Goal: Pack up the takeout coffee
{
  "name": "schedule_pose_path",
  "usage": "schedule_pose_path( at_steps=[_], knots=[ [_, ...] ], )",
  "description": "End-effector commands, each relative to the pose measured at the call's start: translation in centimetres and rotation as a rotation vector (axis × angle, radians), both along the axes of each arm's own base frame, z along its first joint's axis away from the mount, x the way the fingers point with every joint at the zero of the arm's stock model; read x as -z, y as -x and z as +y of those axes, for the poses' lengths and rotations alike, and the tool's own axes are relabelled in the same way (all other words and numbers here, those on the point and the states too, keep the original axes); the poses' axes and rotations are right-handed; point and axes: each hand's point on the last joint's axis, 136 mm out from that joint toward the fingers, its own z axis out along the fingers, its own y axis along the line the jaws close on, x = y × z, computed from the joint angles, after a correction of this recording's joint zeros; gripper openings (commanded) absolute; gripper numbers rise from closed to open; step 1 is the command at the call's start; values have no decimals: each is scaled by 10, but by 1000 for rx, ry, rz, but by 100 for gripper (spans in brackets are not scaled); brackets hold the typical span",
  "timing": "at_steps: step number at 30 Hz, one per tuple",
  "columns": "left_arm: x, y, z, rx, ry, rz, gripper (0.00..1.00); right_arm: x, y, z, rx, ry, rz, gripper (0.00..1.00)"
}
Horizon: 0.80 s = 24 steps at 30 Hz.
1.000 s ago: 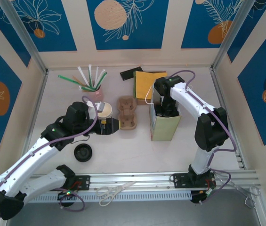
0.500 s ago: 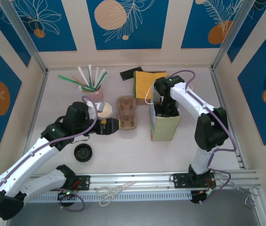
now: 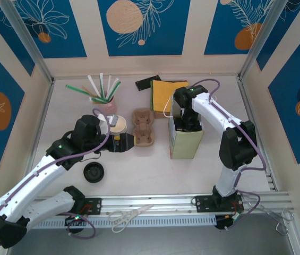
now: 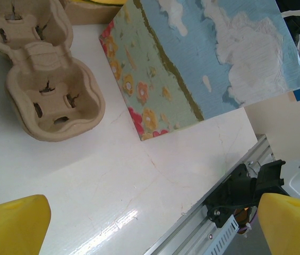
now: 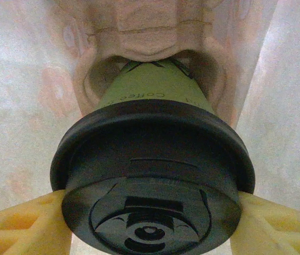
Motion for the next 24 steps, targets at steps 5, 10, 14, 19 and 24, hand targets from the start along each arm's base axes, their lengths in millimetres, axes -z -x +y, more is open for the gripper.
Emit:
schedule_pose_path(
  at_steps=[5,10,14,19,24],
  knots=[
    [-14,1,-2,20,15,-36,100,31,-14,2,-4,20,10,66],
    [-15,3,0,23,1,-44,100,31,-14,3,-4,18,11,66],
    [-22,1,11,-12,-36,-85,100,32,-13,2,-4,20,12,66],
    [-34,-2,21,-44,-56,-148,100,32,-13,1,-6,22,12,66],
    [-35,1,22,-37,-63,-143,100,31,-13,2,-6,20,11,66]
  ],
)
